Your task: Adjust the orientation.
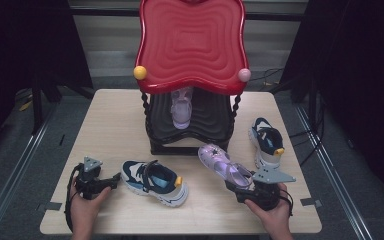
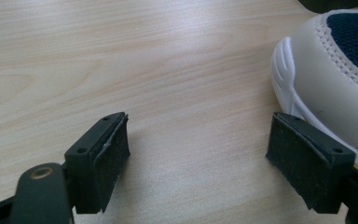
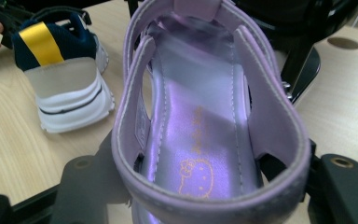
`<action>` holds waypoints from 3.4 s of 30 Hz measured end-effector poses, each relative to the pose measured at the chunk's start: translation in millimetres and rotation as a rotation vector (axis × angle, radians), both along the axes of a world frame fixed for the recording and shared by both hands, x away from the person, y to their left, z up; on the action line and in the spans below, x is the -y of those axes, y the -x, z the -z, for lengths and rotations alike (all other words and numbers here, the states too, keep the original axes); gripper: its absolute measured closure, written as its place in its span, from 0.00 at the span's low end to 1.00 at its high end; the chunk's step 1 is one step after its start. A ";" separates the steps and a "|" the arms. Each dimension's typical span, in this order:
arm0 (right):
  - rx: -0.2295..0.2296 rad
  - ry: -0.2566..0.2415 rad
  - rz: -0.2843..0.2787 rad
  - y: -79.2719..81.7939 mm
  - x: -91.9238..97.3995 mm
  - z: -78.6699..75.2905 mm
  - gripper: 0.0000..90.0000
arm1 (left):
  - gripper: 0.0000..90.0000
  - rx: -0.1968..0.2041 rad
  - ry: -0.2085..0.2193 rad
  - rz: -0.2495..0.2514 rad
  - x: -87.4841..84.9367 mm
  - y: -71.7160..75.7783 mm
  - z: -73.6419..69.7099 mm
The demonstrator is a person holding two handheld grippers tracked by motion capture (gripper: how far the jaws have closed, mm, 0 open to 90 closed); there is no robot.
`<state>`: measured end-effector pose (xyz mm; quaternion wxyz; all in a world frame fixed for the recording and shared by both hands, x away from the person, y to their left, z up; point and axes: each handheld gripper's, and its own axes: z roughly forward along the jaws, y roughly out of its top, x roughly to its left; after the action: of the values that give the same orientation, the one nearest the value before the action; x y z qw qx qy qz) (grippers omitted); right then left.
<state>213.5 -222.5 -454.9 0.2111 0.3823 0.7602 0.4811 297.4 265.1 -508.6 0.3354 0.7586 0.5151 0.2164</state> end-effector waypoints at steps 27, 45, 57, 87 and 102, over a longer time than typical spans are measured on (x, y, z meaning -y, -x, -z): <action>0.142 -0.041 0.166 -21.9 -25.9 -19.8 0.41 | 0.22 0.000 -0.001 0.000 0.0 0.0 0.0; 0.154 -0.070 0.328 -47.5 -53.5 -23.5 0.41 | 0.22 0.000 0.000 0.000 0.0 0.0 0.0; 0.217 -0.092 0.402 -66.5 -68.7 -26.1 0.41 | 0.22 0.000 0.000 0.000 0.0 0.0 0.0; 0.284 -0.146 0.573 -104.4 -97.0 -27.4 0.41 | 0.22 0.000 0.000 0.000 0.0 0.0 0.0; 0.266 -0.179 0.668 -122.5 -117.6 -30.8 0.41 | 0.22 0.000 0.000 0.000 0.0 0.0 0.0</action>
<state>336.0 -104.9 -424.1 0.4193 0.5604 0.5143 0.4957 297.4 265.1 -508.6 0.3354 0.7587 0.5149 0.2162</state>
